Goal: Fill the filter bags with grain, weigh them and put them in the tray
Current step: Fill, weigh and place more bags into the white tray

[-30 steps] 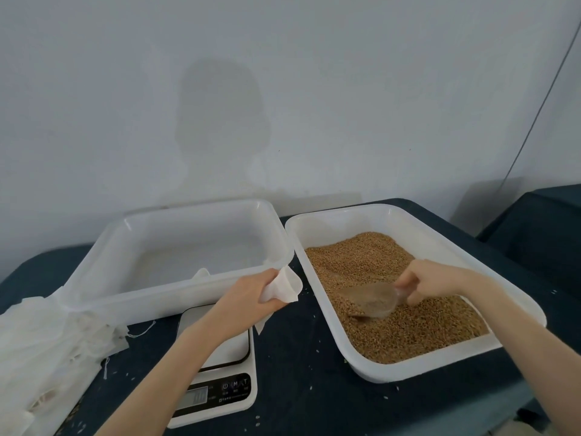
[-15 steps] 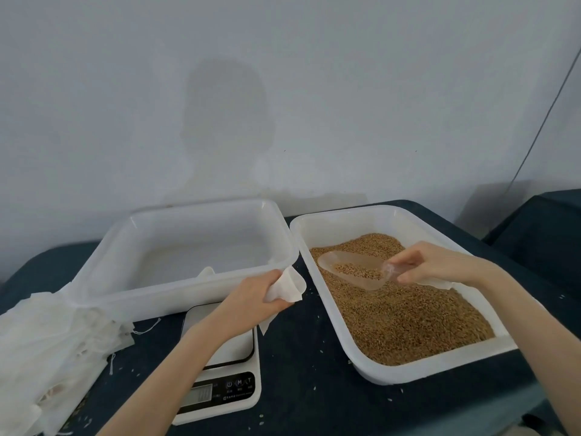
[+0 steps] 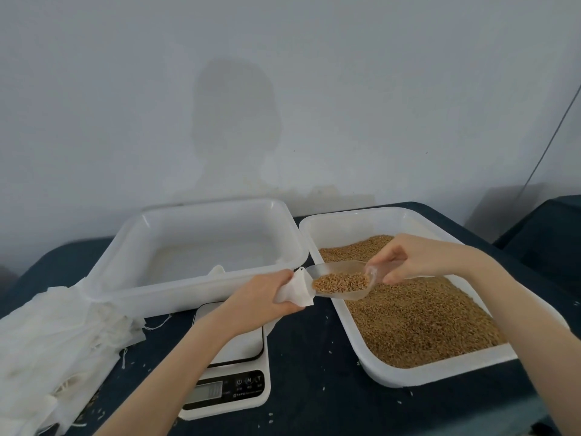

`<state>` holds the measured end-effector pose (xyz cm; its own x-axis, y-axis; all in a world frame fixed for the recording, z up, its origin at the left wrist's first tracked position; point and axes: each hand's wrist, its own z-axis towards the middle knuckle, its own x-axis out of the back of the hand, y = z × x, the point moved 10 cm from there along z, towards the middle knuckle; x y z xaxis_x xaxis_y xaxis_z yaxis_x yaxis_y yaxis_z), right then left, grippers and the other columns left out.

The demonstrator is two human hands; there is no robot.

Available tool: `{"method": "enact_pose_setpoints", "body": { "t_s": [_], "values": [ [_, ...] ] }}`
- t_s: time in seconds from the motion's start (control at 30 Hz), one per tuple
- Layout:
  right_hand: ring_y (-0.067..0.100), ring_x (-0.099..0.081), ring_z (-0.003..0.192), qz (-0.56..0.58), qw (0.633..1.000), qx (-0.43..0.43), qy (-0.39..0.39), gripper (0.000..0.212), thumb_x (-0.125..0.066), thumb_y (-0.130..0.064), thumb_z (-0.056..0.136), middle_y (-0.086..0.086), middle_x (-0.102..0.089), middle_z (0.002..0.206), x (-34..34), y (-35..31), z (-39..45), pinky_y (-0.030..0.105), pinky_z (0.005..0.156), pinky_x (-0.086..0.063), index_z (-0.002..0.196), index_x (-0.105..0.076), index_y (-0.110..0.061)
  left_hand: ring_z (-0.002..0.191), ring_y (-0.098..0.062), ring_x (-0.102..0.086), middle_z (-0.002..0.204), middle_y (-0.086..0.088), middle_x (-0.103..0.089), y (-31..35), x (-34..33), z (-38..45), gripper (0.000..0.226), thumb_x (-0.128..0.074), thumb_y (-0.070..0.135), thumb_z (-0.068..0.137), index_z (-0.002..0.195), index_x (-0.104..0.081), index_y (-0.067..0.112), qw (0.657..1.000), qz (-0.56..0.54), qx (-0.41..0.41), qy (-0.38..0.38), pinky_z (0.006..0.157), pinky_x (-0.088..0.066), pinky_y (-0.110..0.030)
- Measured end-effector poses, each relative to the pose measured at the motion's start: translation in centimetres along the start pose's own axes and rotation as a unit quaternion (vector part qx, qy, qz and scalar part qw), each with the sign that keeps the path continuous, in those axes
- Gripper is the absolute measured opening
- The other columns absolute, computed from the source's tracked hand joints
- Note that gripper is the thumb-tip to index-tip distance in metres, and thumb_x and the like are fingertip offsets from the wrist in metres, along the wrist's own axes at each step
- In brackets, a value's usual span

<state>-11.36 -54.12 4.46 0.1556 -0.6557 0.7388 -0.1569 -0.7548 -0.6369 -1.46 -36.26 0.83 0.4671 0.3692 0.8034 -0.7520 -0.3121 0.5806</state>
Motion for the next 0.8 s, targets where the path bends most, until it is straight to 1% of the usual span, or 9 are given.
{"method": "enact_pose_setpoints", "body": {
  "t_s": [0.1, 0.17, 0.23, 0.3, 0.43, 0.5, 0.63, 0.73, 0.8],
  "values": [
    [-0.003, -0.063, 0.103, -0.018, 1.0, -0.008, 0.007, 0.039, -0.072, -0.01, 0.082, -0.021, -0.07, 0.108, 0.0, -0.7, 0.4, 0.021, 0.094, -0.045, 0.086, -0.073, -0.048, 0.084, -0.005, -0.055, 0.093, 0.013, -0.059, 0.0, 0.0, 0.0, 0.027, -0.067, 0.043, 0.082, 0.099, -0.053, 0.028, 1.0, 0.026, 0.002, -0.001, 0.077, -0.045, -0.027],
    [-0.003, -0.063, 0.103, -0.037, 0.999, -0.017, 0.01, 0.036, -0.073, -0.011, 0.081, -0.021, -0.07, 0.108, 0.1, -1.2, 0.8, 0.02, 0.095, -0.044, 0.088, -0.072, -0.046, 0.087, -0.004, -0.054, 0.097, 0.014, -0.058, -0.2, 0.0, 0.0, 0.036, -0.069, 0.045, 0.081, 0.107, -0.05, 0.029, 0.999, 0.035, 0.009, -0.001, 0.077, -0.045, -0.025],
    [-0.005, -0.062, 0.102, -0.047, 0.999, -0.019, 0.012, 0.034, -0.074, -0.011, 0.081, -0.022, -0.069, 0.109, 0.0, -1.8, 1.1, 0.019, 0.094, -0.044, 0.092, -0.071, -0.044, 0.087, 0.0, -0.052, 0.096, 0.018, -0.056, -0.5, 0.0, -0.1, 0.041, -0.071, 0.045, 0.079, 0.11, -0.048, 0.032, 1.0, 0.026, 0.013, 0.0, 0.071, -0.041, -0.019],
    [-0.004, -0.063, 0.103, -0.037, 0.999, -0.017, 0.014, 0.034, -0.073, -0.01, 0.082, -0.019, -0.07, 0.11, -0.1, -2.3, 1.3, 0.019, 0.095, -0.045, 0.095, -0.071, -0.042, 0.083, 0.003, -0.051, 0.092, 0.018, -0.055, -0.8, 0.0, -0.2, 0.04, -0.073, 0.044, 0.076, 0.105, -0.048, 0.032, 1.0, 0.008, 0.02, -0.001, 0.065, -0.037, -0.015],
    [-0.003, -0.063, 0.105, -0.027, 1.0, -0.012, 0.006, 0.033, -0.072, -0.01, 0.083, -0.018, -0.07, 0.111, -0.8, -2.7, 1.7, 0.022, 0.096, -0.046, 0.096, -0.073, -0.041, 0.081, 0.007, -0.051, 0.092, 0.018, -0.055, -1.5, 0.4, -0.7, 0.041, -0.075, 0.043, 0.074, 0.105, -0.048, 0.034, 0.999, -0.035, 0.037, -0.004, 0.062, -0.039, -0.01],
    [-0.006, -0.063, 0.102, -0.029, 1.0, -0.01, 0.0, 0.036, -0.073, -0.011, 0.082, -0.02, -0.07, 0.109, -1.1, -2.7, 2.0, 0.021, 0.094, -0.046, 0.093, -0.072, -0.045, 0.082, 0.008, -0.051, 0.093, 0.02, -0.054, -1.7, 0.3, -1.0, 0.047, -0.074, 0.048, 0.072, 0.107, -0.045, 0.038, 0.998, -0.034, 0.048, -0.019, 0.06, -0.038, -0.013],
    [-0.009, -0.062, 0.101, -0.044, 0.999, -0.007, -0.003, 0.036, -0.074, -0.015, 0.081, -0.025, -0.069, 0.107, -1.4, -2.7, 2.5, 0.021, 0.093, -0.046, 0.092, -0.071, -0.049, 0.079, 0.0, -0.049, 0.089, 0.018, -0.049, -1.5, -0.2, -1.2, 0.055, -0.073, 0.056, 0.069, 0.107, -0.038, 0.036, 0.997, 0.0, 0.064, -0.035, 0.059, -0.034, -0.019],
    [-0.008, -0.063, 0.1, -0.045, 0.999, -0.005, -0.008, 0.037, -0.073, -0.014, 0.082, -0.024, -0.07, 0.106, -1.6, -2.8, 2.8, 0.021, 0.092, -0.047, 0.09, -0.071, -0.05, 0.078, -0.003, -0.047, 0.087, 0.017, -0.049, -1.4, -0.1, -1.2, 0.044, -0.068, 0.057, 0.074, 0.097, -0.037, 0.036, 0.998, 0.006, 0.061, -0.031, 0.06, -0.033, -0.022],
    [-0.008, -0.063, 0.1, -0.045, 0.999, -0.005, -0.007, 0.036, -0.073, -0.014, 0.082, -0.024, -0.07, 0.107, -1.6, -2.8, 2.8, 0.02, 0.092, -0.047, 0.092, -0.071, -0.049, 0.083, -0.007, -0.048, 0.09, 0.013, -0.051, -1.5, -0.1, -1.3, 0.037, -0.064, 0.056, 0.076, 0.094, -0.038, 0.036, 0.997, 0.005, 0.066, -0.041, 0.065, -0.034, -0.026]
  ]
}}
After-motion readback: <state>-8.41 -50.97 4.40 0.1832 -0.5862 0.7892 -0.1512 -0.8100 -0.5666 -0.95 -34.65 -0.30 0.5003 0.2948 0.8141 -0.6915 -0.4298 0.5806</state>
